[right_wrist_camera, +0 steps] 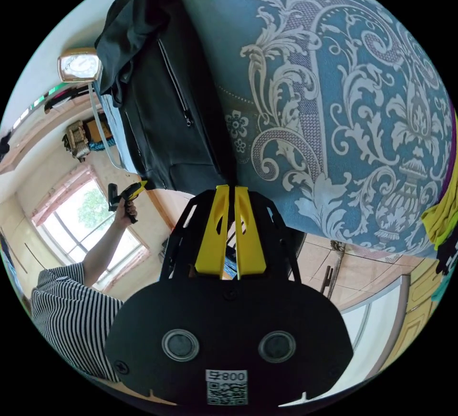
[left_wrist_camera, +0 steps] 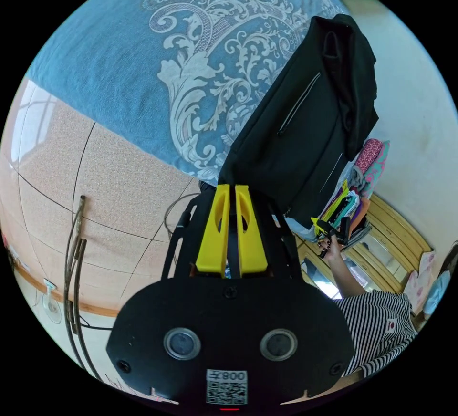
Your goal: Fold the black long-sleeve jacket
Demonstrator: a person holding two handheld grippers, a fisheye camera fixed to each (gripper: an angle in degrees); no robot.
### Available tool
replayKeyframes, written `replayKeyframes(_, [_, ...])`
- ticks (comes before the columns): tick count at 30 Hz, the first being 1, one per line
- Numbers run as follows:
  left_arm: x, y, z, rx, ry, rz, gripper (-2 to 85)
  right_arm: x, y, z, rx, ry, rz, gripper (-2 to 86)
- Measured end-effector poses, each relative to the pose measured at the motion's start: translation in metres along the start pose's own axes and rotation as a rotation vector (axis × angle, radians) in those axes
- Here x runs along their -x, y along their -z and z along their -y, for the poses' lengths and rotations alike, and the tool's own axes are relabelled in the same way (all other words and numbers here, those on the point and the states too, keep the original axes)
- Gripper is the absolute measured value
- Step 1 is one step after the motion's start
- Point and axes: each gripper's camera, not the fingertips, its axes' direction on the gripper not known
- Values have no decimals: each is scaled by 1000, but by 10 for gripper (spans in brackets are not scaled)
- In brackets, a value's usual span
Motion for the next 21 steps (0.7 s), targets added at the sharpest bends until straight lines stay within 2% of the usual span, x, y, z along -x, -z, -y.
replayKeyframes(6, [-16,27,9,0,15,-21,19,2,2,34,33,28,-49,19])
replayKeyframes(12, [-46,72,7,-34,-11,-135,16,5,26,62,61,82,-3,18])
replayKeyframes(16, [-84,110,13,-71,-68,-259,15,25,59,83,60,165,44,17])
replayKeyframes(21, [-148,158,38,-105,-201,-328,18,57,114,122,7,263,124,15])
